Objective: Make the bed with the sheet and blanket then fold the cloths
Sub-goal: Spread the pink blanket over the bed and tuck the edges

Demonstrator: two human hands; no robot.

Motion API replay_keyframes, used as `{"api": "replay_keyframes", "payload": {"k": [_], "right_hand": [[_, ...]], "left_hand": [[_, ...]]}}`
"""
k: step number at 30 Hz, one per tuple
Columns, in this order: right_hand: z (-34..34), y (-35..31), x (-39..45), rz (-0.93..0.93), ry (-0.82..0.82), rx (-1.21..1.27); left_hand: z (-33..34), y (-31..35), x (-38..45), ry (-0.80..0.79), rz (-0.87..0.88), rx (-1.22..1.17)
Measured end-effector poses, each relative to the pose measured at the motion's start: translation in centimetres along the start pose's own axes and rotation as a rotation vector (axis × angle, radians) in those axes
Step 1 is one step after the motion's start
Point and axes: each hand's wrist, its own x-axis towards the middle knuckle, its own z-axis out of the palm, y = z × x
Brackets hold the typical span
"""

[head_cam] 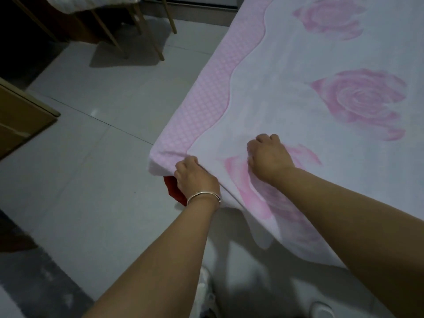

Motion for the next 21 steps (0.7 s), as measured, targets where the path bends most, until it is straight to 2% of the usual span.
{"api": "replay_keyframes", "payload": {"k": [3,8,11,15,18,21], "right_hand": [[0.6,-3.1,2.1,0.074,0.050,0.023],[1.5,-6.1,4.8,0.174,0.104,0.000],[2.0,-7.3,6.1,0.220,0.142,-0.043],[2.7,-8.7,6.9,0.265,0.162,-0.078],[2.8,-9.7,7.4,0.278,0.170,-0.108],[2.6,-10.4,7.6,0.278,0.173,-0.117]], "left_hand": [[-1.7,-1.7,3.8,0.030,-0.266,-0.209],[-2.2,-5.4,9.7,0.043,-0.421,-0.500],[-2.2,-6.9,12.7,-0.018,-0.352,-0.385],[-2.2,-7.7,14.6,-0.127,-0.338,-0.372],[-3.2,-8.1,15.1,-0.187,-0.296,-0.161],[-4.3,-8.9,16.7,-0.180,-0.269,-0.049]]}}
